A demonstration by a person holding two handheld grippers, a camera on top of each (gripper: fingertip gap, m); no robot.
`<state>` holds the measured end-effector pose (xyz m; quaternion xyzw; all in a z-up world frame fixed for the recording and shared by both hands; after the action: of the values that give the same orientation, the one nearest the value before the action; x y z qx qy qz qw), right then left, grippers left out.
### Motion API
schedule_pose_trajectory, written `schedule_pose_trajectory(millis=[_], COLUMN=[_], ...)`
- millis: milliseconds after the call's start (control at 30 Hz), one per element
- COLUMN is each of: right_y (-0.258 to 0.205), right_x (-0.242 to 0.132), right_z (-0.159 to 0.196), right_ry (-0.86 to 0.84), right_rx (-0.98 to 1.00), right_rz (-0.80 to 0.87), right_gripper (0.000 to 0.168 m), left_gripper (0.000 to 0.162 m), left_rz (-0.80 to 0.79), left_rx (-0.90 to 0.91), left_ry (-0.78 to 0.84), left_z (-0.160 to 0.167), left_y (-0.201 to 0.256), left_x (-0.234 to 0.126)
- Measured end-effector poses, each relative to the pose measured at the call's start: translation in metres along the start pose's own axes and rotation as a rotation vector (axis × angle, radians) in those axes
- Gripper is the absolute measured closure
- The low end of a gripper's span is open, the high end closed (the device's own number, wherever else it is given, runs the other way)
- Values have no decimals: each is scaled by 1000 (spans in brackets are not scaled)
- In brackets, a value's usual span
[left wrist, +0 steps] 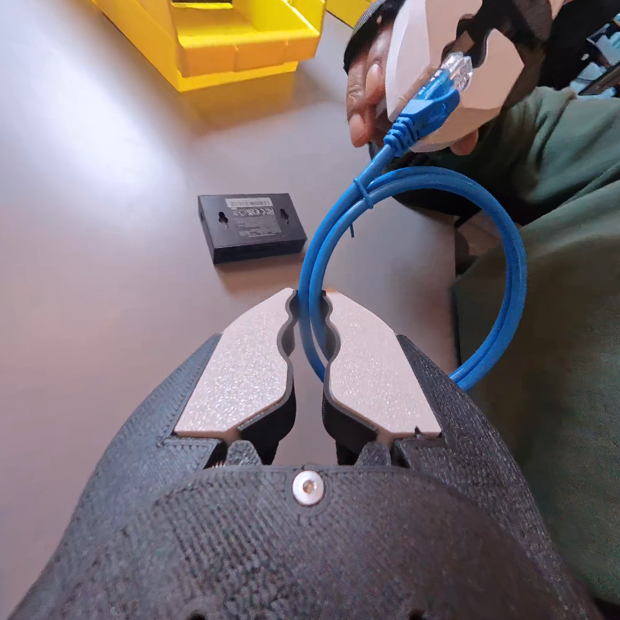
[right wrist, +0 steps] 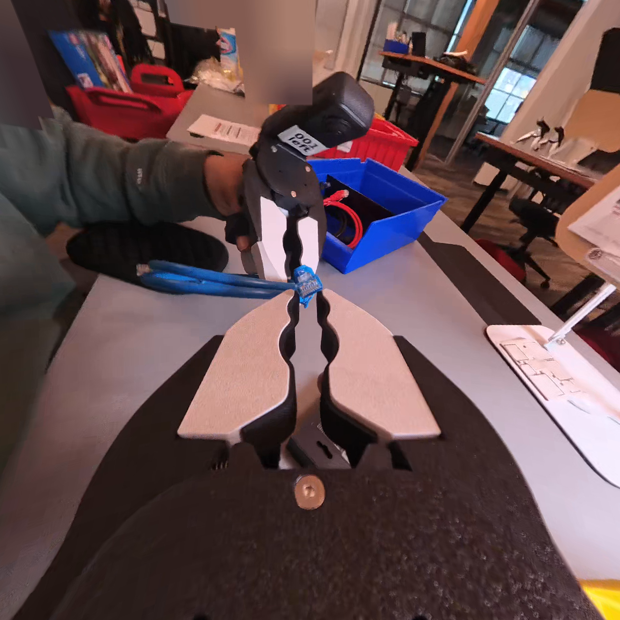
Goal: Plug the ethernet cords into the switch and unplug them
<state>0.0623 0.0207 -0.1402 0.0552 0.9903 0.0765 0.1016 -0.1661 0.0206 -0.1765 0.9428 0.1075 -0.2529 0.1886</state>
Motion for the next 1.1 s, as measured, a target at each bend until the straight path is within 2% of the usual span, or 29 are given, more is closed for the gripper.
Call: schedule_pose_trajectory(millis=[133,233,500,533,567,633,767,833,900,1000,1100], right_y=[-1,-7,-16,-17,-17,-18,-10,-1,5,6,0], right_x=[1,5,8,9,8,8,8,8,8,12,19], right_z=[7,10,15,15,16,17,19,23,29,34,35], right_ry=[19,5,-23,-30,-38,-44,-18,13,51,73,65], right_rx=[-24,-104,-200,-212,-220,-217,-31,143,271,329,302], right_rz=[-20,-31,-79,-82,-82,-92,-136,-178,-218,-244,-270], right_gripper=[159,146,146,147,155,156,156,156,156,156,156], left_gripper=[149,150,150,150,150,150,147,136,133,133,134], left_rz=[53,59,114,118,117,123,147,153,159,146,193], left_rx=[-10,-11,-58,-62,-63,-65,-11,34,61,64,79], left_ry=[-43,-93,-135,-137,-141,-142,-125,-61,48,171,197], left_z=[8,13,22,23,24,25,26,21,13,2,-3], left_y=[1,1,-1,-1,-2,-2,0,2,3,4,11], left_x=[11,17,23,23,23,23,22,14,3,-1,12])
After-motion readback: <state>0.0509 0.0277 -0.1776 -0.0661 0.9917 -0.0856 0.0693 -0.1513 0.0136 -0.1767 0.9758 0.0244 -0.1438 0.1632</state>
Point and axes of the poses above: each gripper's, where its closed fingertips meet, x out along the fingers, z out of its underside, y = z × x across the jaws, the point moved 10 cm from there along -x, back along the fingers, and after that the axes turned 4 degrees about x, right-handed, at the moved point
